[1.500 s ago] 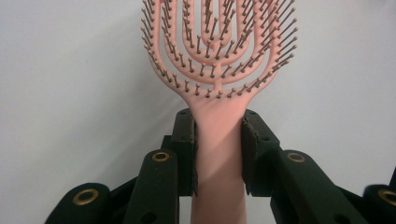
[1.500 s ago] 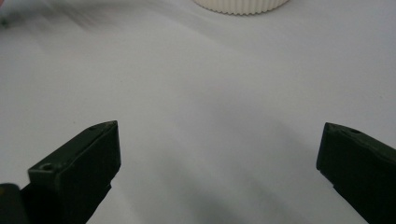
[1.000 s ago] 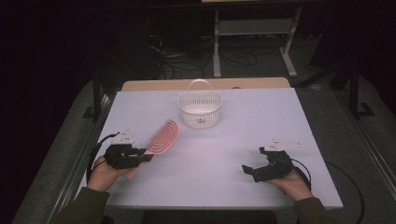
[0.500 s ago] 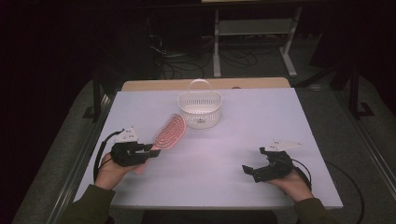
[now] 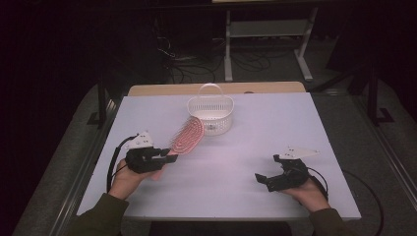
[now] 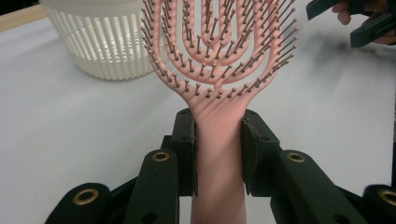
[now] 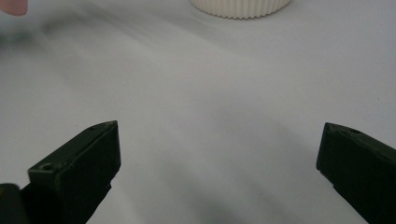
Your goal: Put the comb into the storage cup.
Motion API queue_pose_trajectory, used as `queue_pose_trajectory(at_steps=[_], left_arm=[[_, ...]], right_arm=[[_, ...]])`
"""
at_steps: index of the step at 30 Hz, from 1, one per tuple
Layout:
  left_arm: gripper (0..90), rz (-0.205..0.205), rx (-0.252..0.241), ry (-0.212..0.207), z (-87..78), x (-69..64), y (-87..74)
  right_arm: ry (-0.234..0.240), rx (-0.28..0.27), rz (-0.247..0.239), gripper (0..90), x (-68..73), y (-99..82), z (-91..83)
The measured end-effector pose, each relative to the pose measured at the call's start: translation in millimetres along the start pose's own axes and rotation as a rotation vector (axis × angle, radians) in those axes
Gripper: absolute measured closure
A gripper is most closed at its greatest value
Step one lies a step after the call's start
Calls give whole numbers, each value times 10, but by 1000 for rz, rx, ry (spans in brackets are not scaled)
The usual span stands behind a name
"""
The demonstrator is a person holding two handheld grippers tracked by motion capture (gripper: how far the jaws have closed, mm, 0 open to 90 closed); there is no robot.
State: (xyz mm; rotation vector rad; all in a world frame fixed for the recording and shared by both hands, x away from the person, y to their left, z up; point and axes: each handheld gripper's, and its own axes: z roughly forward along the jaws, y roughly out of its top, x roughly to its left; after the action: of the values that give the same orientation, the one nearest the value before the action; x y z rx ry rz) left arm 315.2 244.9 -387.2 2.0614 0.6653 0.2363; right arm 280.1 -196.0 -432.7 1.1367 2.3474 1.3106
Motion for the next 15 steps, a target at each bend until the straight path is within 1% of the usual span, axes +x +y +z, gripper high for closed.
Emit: queue_pose_trajectory(at_steps=[5,8,10,15], left_arm=[[699,1,-12,-5,69,-25,28],[699,0,-29,-8,114,-39,55],[699,3,-30,-11,142,-44,68],[699,8,-38,-28,227,-87,104]], right_arm=[[3,-4,-1,0,1,0,-4],[2,-6,3,0,-2,4,-1],[3,-10,1,1,-3,8,-1],[6,-10,-5,1,9,12,2]])
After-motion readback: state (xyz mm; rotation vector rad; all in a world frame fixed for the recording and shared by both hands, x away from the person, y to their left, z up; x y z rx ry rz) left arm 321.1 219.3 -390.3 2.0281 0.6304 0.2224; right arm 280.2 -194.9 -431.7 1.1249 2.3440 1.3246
